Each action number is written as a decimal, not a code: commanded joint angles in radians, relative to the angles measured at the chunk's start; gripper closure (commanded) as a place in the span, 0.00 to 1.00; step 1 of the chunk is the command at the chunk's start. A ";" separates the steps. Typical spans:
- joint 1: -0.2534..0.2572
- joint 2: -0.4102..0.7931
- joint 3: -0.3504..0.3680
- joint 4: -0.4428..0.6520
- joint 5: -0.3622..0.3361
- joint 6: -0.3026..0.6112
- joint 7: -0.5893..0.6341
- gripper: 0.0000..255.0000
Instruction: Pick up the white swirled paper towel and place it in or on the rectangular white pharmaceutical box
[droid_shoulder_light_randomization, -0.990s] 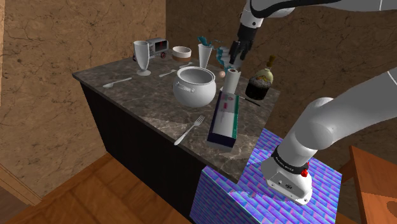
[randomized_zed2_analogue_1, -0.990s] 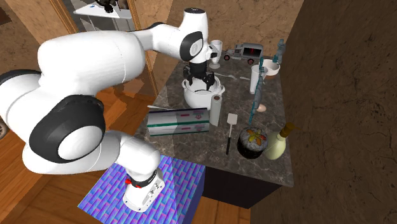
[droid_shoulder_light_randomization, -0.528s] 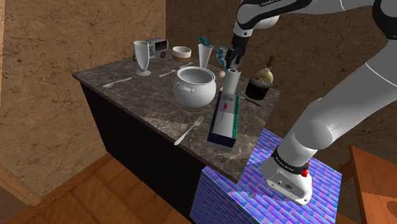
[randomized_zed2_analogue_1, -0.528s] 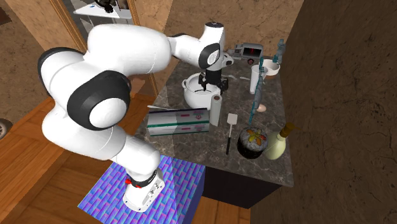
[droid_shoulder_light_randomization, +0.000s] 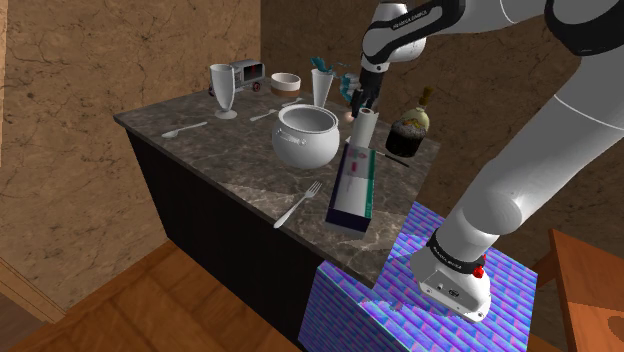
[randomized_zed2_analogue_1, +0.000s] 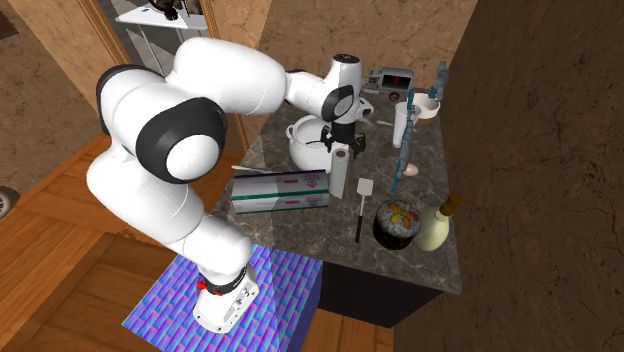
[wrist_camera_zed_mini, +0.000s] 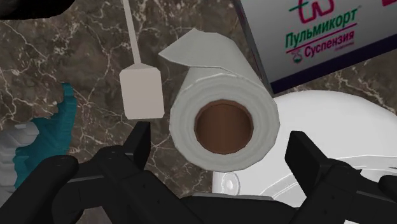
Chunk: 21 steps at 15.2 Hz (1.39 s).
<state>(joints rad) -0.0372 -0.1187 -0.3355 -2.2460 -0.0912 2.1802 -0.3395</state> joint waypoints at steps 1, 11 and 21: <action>0.000 0.016 -0.002 -0.011 0.005 0.028 -0.003 0.00; 0.000 0.020 -0.003 -0.015 0.006 0.035 -0.004 1.00; 0.000 0.014 -0.002 -0.008 0.004 0.022 -0.003 1.00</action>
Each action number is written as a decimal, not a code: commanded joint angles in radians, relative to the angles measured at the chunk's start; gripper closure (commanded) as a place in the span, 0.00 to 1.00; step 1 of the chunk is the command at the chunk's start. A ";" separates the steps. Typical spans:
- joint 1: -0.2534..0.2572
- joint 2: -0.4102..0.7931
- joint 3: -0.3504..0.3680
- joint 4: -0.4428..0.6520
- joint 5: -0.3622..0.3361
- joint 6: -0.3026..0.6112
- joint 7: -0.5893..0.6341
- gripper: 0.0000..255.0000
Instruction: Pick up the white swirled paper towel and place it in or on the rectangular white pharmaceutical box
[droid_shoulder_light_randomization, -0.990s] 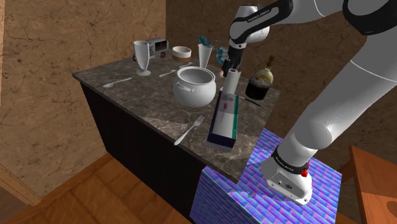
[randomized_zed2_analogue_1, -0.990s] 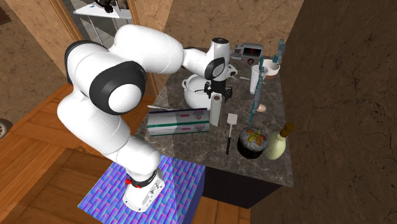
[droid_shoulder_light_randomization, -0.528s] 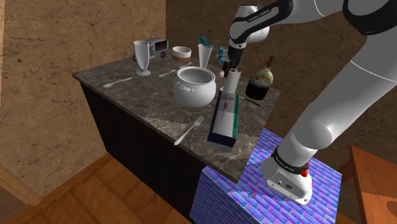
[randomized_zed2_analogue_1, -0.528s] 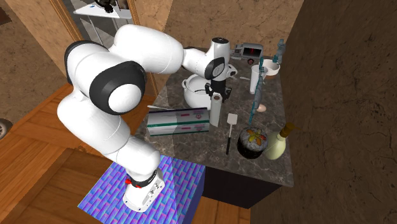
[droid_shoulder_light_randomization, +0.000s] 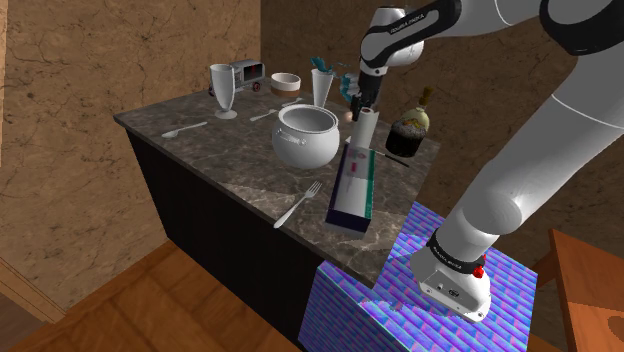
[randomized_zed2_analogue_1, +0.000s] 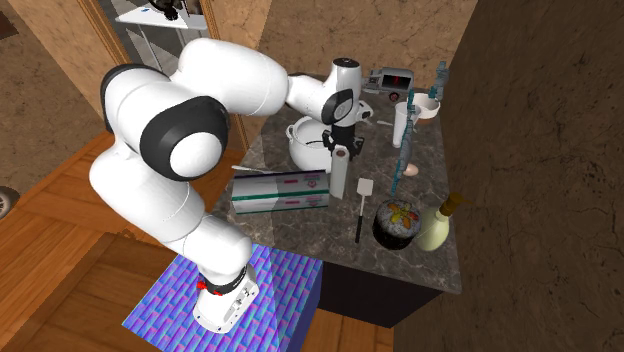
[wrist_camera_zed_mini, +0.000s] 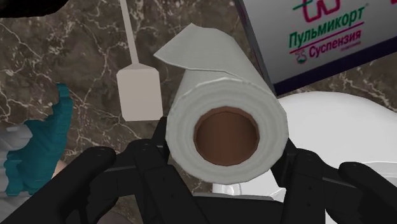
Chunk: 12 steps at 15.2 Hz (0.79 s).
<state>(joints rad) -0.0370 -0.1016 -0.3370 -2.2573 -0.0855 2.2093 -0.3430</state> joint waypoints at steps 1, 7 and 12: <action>0.000 -0.009 0.001 0.011 -0.003 -0.021 0.001 1.00; 0.000 -0.042 0.006 0.062 -0.011 -0.103 0.006 1.00; 0.001 -0.063 0.010 0.110 -0.014 -0.171 0.007 1.00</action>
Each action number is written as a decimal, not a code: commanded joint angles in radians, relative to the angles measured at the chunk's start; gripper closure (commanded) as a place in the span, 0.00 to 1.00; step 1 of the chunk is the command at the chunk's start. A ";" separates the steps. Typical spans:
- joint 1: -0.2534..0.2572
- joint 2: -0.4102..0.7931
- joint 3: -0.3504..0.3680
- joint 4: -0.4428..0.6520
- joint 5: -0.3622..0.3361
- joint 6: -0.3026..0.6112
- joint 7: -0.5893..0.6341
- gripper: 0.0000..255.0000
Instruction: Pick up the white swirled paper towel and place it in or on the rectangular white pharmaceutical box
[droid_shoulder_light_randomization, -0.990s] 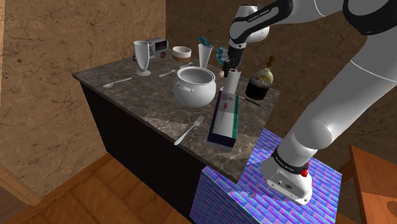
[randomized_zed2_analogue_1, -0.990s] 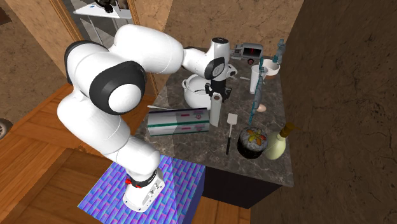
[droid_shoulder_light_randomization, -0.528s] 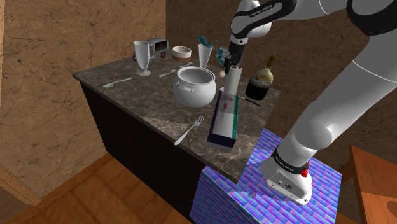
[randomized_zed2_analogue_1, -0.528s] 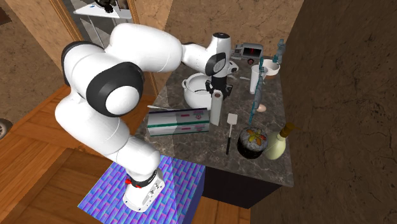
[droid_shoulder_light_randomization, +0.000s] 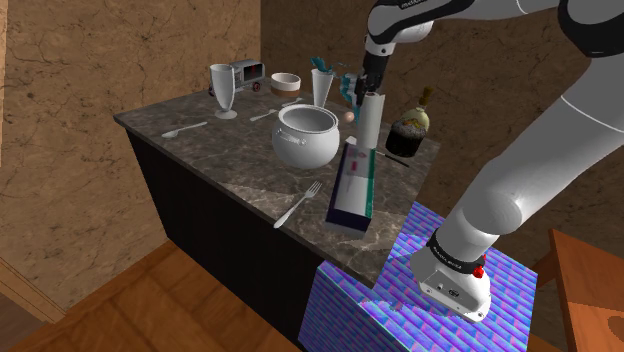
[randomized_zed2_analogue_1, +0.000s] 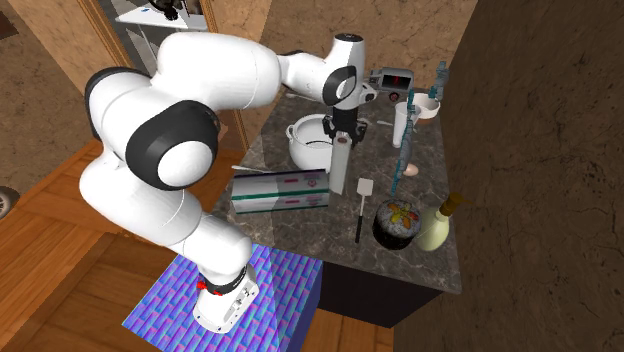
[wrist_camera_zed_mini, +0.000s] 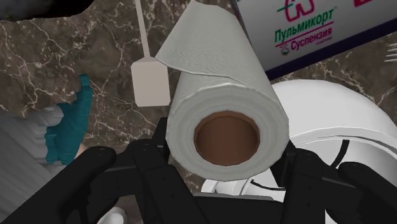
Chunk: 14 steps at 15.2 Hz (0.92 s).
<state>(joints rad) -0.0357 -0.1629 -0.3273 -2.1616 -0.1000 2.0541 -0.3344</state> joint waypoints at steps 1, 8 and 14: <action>0.000 -0.005 0.001 0.024 0.000 -0.029 -0.001 1.00; 0.002 -0.023 0.006 0.101 -0.002 -0.123 -0.002 1.00; 0.004 -0.029 0.010 0.175 -0.001 -0.204 -0.004 1.00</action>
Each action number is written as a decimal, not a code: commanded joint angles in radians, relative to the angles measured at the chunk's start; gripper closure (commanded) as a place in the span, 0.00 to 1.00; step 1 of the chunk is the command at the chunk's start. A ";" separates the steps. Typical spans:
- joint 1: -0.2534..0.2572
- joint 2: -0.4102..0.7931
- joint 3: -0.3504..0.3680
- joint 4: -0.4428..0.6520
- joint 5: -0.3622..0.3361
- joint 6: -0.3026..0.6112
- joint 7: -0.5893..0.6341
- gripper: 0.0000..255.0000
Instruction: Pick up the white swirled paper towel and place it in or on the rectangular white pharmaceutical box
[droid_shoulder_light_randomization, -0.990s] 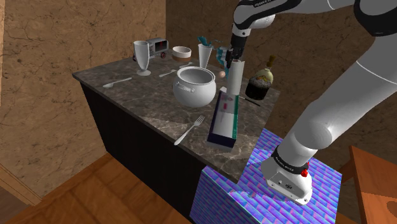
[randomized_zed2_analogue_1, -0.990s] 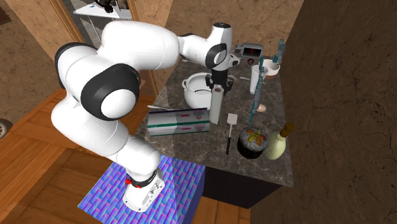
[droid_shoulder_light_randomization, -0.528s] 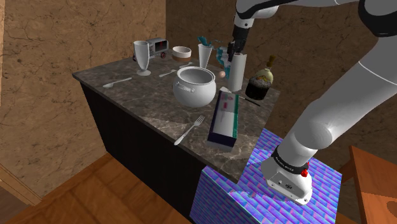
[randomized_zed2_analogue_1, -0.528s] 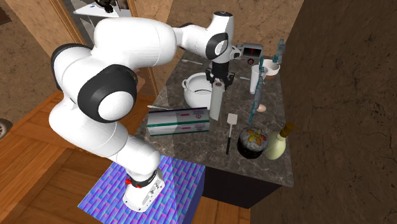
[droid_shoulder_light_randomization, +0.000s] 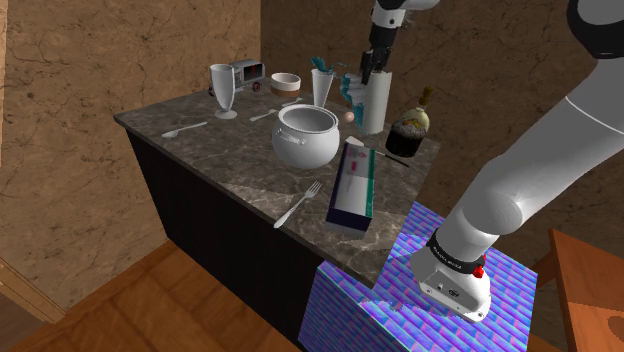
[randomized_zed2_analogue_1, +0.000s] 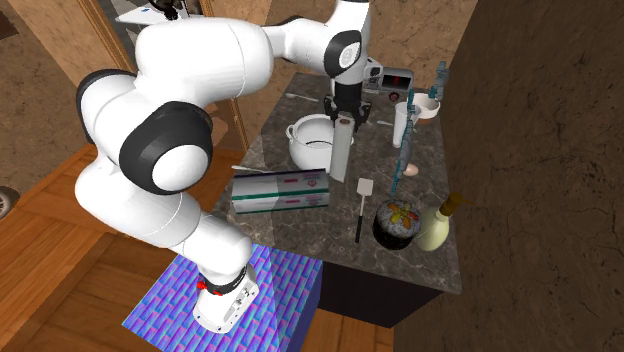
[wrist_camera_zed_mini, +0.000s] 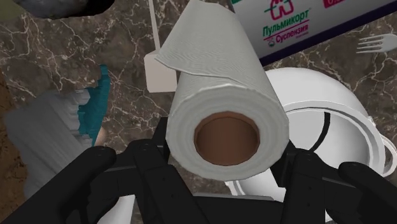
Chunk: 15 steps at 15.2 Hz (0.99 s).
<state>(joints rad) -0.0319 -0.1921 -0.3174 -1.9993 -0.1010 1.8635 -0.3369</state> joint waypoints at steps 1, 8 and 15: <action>0.000 0.000 0.001 0.026 0.001 -0.027 -0.002 1.00; 0.012 -0.062 0.029 0.047 -0.011 -0.109 0.036 1.00; 0.043 -0.256 0.134 -0.056 -0.024 -0.210 0.170 1.00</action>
<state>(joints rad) 0.0074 -0.4198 -0.1977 -2.0380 -0.1244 1.6664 -0.1854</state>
